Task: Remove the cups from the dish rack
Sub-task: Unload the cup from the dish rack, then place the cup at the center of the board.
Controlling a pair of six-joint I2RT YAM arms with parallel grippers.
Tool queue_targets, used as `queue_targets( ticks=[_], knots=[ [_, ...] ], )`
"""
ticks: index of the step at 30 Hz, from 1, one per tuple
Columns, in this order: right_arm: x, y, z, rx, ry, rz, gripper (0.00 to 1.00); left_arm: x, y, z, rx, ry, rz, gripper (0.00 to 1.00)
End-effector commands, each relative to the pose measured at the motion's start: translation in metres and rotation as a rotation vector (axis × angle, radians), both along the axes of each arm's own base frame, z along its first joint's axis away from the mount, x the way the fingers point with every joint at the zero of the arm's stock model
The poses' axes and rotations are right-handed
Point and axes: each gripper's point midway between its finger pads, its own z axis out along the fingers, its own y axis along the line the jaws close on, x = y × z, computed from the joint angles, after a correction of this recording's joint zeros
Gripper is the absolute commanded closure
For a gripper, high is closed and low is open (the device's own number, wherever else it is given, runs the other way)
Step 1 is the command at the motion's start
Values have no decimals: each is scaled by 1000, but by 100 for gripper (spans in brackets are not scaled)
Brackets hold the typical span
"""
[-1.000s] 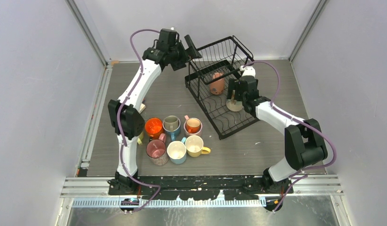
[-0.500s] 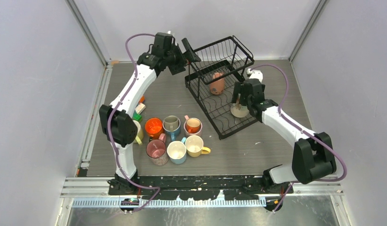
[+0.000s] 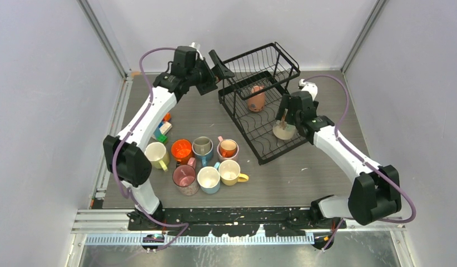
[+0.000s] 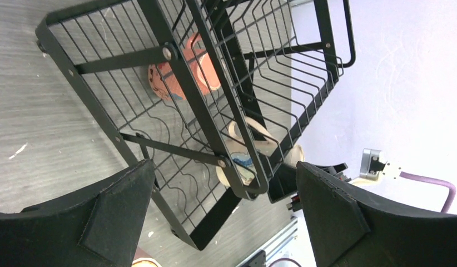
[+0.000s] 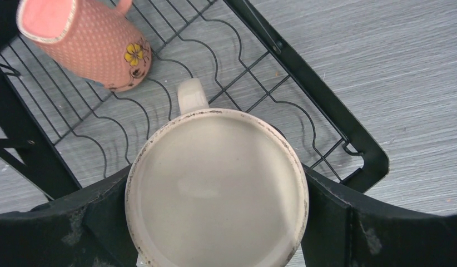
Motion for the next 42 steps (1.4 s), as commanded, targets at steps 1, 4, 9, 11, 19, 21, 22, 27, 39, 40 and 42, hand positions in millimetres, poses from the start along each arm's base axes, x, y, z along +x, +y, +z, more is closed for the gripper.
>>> queue_targets(
  ticks=[1, 4, 9, 11, 19, 21, 22, 27, 39, 40, 42],
  knots=[
    [16, 0, 101, 130, -262, -77, 83, -16, 0, 43, -100, -97, -29, 0],
    [10, -1, 109, 145, -267, -84, 83, -28, -1, 46, -128, -97, -45, 0],
    [-1, -3, 117, 179, -261, -99, 84, -50, -10, 37, -169, -63, -78, 0],
    [-6, -3, 119, 194, -254, -98, 84, -59, -15, 32, -188, -46, -92, 0],
    [-29, -3, 142, 265, -264, -98, 84, -105, -52, 8, -259, 19, -172, 0],
    [-34, 1, 152, 308, -273, -89, 84, -115, -64, 2, -290, 30, -193, 0],
    [-36, 4, 157, 335, -279, -82, 84, -121, -69, -2, -299, 39, -203, 0],
    [-45, 16, 176, 461, -292, -59, 85, -140, -89, -13, -338, 46, -250, 0],
    [-59, 41, 213, 660, -295, 9, 86, -147, -112, 0, -517, 28, -278, 2],
    [-59, 44, 216, 678, -299, 19, 86, -148, -112, 3, -540, 28, -280, 4],
    [-60, 51, 223, 722, -306, 45, 86, -150, -114, 7, -577, 36, -282, 7]
  ],
)
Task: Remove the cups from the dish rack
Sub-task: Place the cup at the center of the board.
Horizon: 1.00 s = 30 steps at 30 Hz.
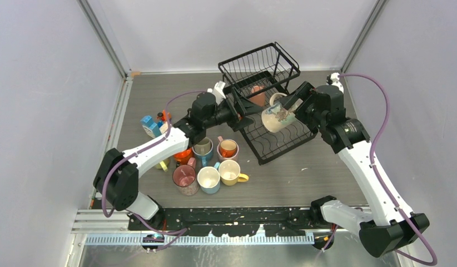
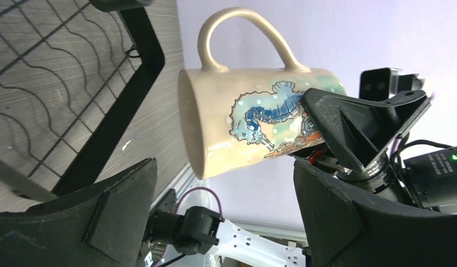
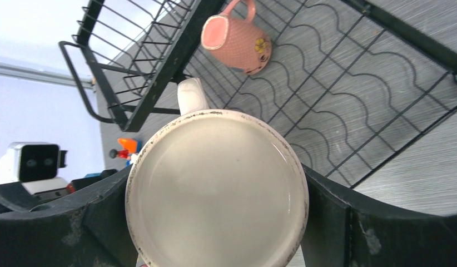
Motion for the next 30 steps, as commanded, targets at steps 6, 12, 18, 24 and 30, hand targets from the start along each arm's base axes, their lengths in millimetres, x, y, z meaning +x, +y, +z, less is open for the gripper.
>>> queue_targets(
  ticks=[6, 12, 18, 24, 30],
  knots=[
    [-1, 39, 100, 313, -249, 123, 86, -11, -8, 55, -209, -51, -18, 20],
    [-7, 44, 111, 373, -279, 149, 86, -19, -8, 77, -300, -45, -49, 36],
    [-15, 47, 116, 449, -308, 163, 86, -34, -8, 101, -387, -55, -112, 46],
    [-19, 54, 118, 524, -325, 192, 85, -41, -6, 116, -471, -57, -148, 55],
    [-18, 62, 113, 549, -319, 230, 85, -47, -3, 125, -492, -69, -164, 64]
  ],
)
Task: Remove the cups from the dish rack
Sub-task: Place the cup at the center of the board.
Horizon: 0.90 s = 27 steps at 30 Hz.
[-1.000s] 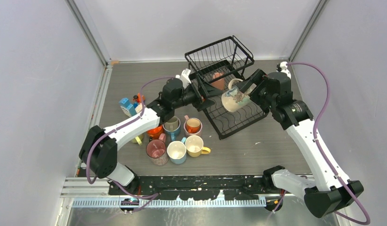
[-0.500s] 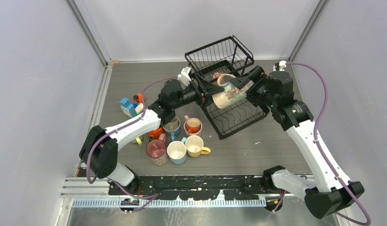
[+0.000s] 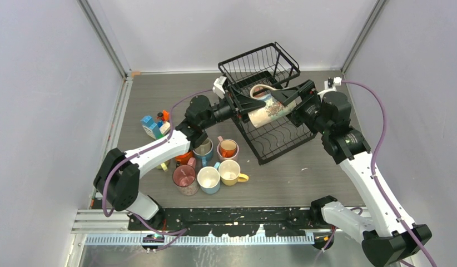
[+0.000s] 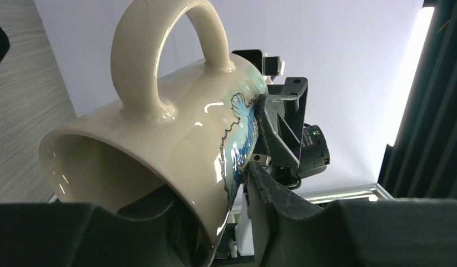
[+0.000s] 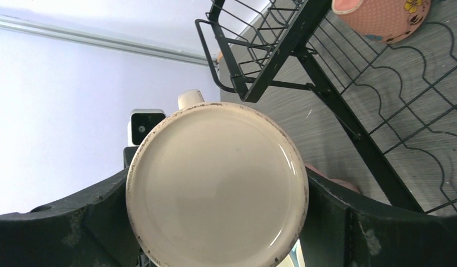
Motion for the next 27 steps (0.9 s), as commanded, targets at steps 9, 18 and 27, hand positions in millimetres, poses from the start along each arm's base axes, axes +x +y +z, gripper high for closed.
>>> queue_targets(
  ticks=[9, 18, 27],
  knots=[
    [-5, 12, 58, 146, -193, 63, 85, -28, 8, 44, -97, -103, -53, 100],
    [-9, 10, 59, 135, -209, 61, 36, -27, 14, 65, -81, -195, 1, 100],
    [-7, 10, 63, 142, -233, 60, 0, -27, 23, 85, -95, -251, 61, 100]
  ],
)
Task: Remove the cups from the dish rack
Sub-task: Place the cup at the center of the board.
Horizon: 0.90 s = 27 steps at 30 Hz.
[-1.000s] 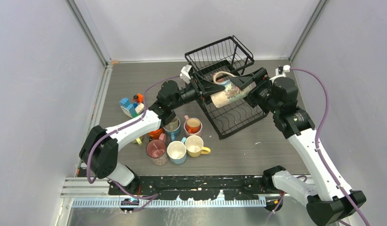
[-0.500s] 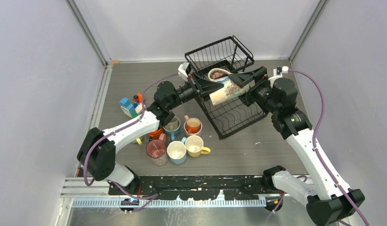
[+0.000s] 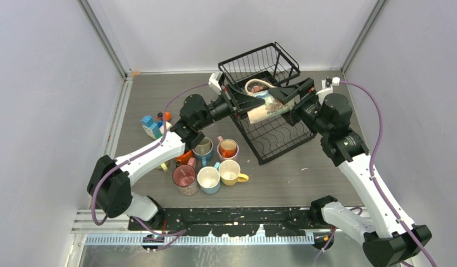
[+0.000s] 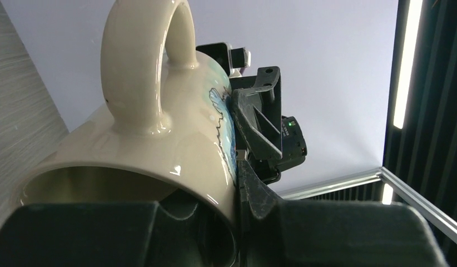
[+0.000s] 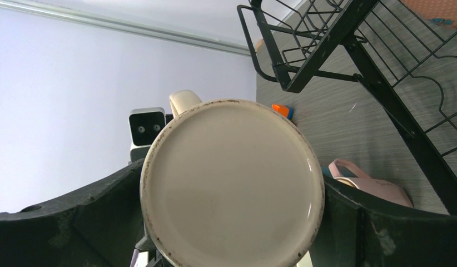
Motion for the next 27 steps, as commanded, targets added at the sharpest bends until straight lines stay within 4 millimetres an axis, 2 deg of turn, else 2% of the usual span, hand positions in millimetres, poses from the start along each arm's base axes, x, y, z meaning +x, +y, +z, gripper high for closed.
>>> queue_targets(
  ticks=[1, 8, 17, 21, 27],
  knots=[
    [-3, -4, 43, 12, -182, -9, 0, -15, 15, 50, -63, -147, 35, 100],
    [-5, -5, 45, 16, -199, -10, 0, -14, 23, 59, -62, -167, 85, 100],
    [-10, -11, 64, 96, -248, -45, 0, -9, 35, 63, -76, -178, 147, 100],
    [-10, -12, 76, 126, -277, -50, 0, -7, 45, 63, -82, -176, 176, 100],
    [-9, -13, 77, 139, -281, -56, 0, -6, 62, 69, -75, -193, 215, 100]
  ],
)
